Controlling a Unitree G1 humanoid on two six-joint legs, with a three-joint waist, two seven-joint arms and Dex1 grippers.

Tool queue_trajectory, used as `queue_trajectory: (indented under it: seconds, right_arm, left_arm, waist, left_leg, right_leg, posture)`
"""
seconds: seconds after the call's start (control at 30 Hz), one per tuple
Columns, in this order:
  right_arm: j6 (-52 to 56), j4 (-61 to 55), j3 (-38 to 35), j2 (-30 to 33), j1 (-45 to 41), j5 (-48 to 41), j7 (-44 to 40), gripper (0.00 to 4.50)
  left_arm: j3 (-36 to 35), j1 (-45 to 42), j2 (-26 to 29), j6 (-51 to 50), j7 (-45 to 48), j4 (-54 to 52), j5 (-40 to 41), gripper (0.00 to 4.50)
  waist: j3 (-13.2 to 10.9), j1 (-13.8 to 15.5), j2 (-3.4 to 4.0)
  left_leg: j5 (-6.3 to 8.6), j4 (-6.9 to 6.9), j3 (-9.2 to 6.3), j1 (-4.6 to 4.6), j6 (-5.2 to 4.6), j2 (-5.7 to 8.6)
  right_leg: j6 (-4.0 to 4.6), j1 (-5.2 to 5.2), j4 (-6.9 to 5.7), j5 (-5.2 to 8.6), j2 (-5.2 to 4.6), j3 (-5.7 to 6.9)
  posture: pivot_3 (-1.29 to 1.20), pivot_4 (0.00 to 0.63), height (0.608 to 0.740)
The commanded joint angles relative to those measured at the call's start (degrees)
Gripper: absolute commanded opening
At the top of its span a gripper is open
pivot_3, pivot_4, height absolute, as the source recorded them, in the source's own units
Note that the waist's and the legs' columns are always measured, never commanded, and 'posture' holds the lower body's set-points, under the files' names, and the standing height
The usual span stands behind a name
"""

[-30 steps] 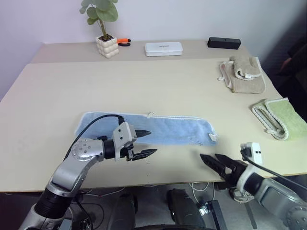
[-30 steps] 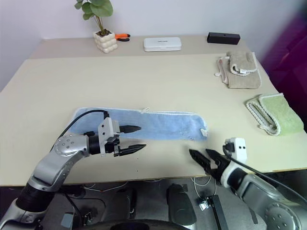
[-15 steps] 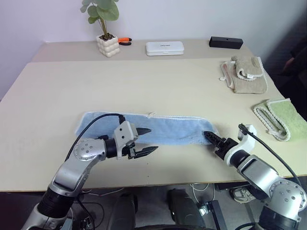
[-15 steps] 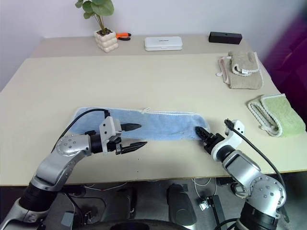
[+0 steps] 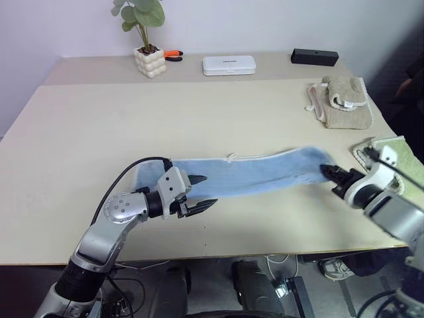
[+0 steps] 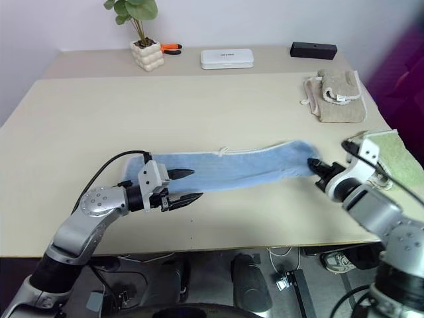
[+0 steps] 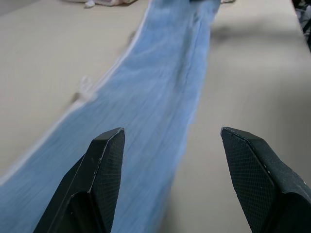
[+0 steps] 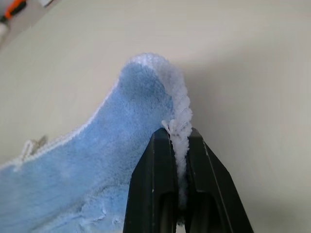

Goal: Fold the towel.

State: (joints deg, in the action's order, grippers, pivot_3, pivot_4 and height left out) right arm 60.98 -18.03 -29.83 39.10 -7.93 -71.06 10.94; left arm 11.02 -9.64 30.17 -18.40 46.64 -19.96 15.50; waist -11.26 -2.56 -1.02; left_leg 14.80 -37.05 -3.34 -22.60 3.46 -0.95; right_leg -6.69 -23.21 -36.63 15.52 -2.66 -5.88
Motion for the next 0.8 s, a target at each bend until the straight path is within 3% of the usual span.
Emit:
queue_trajectory:
  seconds: [0.03, 0.17, 0.3, 0.43, 0.57, 0.73, 0.8]
  right_arm:
    - [-1.39, -6.41, 9.53, 8.48, -3.10, 8.49, -11.72, 0.10]
    - [-3.04, -12.46, 22.37, 11.45, -9.45, 15.11, -20.59, 0.10]
    - [-3.33, -13.71, 35.27, 8.52, -14.53, 23.20, -23.70, 0.10]
    - [-4.65, -11.57, 42.52, 4.65, -15.53, 30.66, -24.89, 0.10]
    - [-5.35, -11.47, 45.55, 2.31, -15.12, 34.84, -26.90, 0.10]
    - [-5.04, -11.78, 44.37, 0.98, -14.19, 37.30, -29.22, 0.10]
    - [-5.81, -13.65, 42.97, 1.66, -13.21, 36.58, -32.16, 0.93]
  left_arm:
    - [-0.46, -0.60, -0.28, 1.13, -0.73, -0.83, -0.57, 3.22]
    - [-2.36, 0.16, 0.36, 0.03, -1.88, -1.76, -0.04, 3.22]
    - [-3.25, 0.90, 1.09, -0.52, -2.53, -2.58, 0.07, 3.22]
    - [-3.40, 1.39, 1.26, -0.91, -3.09, -3.41, 0.06, 3.22]
    - [-3.51, 1.96, 1.28, -1.36, -3.69, -4.22, 0.10, 3.22]
    - [-3.32, 1.86, 1.10, -1.47, -3.84, -4.10, -0.08, 3.22]
    - [-3.35, 1.75, 1.03, -1.53, -3.86, -3.99, -0.03, 3.22]
  waist:
    - [-0.01, -0.24, 0.03]
    - [-0.01, -0.68, 0.02]
    - [-0.01, -0.10, 0.02]
    - [0.00, 0.43, 0.00]
    - [0.00, 0.49, 0.00]
    - [0.00, 0.37, 0.00]
    - [0.00, 0.36, 0.00]
  left_leg:
    - [0.00, 0.06, 0.01, 0.00, 0.00, -0.01]
    - [0.04, 0.17, -0.08, 0.02, -0.06, -0.07]
    - [0.04, 0.13, -0.09, -0.11, -0.06, -0.05]
    - [0.04, -0.01, -0.10, -0.47, -0.06, 0.00]
    - [0.03, -0.08, -0.12, -0.76, -0.06, 0.04]
    - [0.03, -0.05, -0.19, -0.74, -0.06, 0.01]
    - [0.03, -0.06, -0.19, -0.74, -0.06, 0.01]
  right_leg:
    - [0.00, -0.02, 0.03, 0.00, 0.01, -0.01]
    - [-0.02, -0.08, 0.03, -0.01, 0.11, 0.02]
    - [-0.05, -0.10, 0.13, 0.00, 0.06, 0.04]
    - [-0.14, -0.24, 0.32, -0.08, -0.03, 0.06]
    - [-0.40, -0.44, 0.42, -0.23, -0.10, 0.09]
    - [-0.37, -0.44, 0.40, -0.25, -0.04, 0.18]
    - [-0.37, -0.43, 0.39, -0.25, -0.04, 0.19]
  posture:
    - [0.00, 0.150, 0.734]
    - [0.00, 0.150, 0.734]
    - [0.00, 0.150, 0.734]
    - [0.00, 0.150, 0.734]
    - [0.00, 0.150, 0.734]
    - [0.00, 0.150, 0.734]
    - [0.00, 0.150, 0.734]
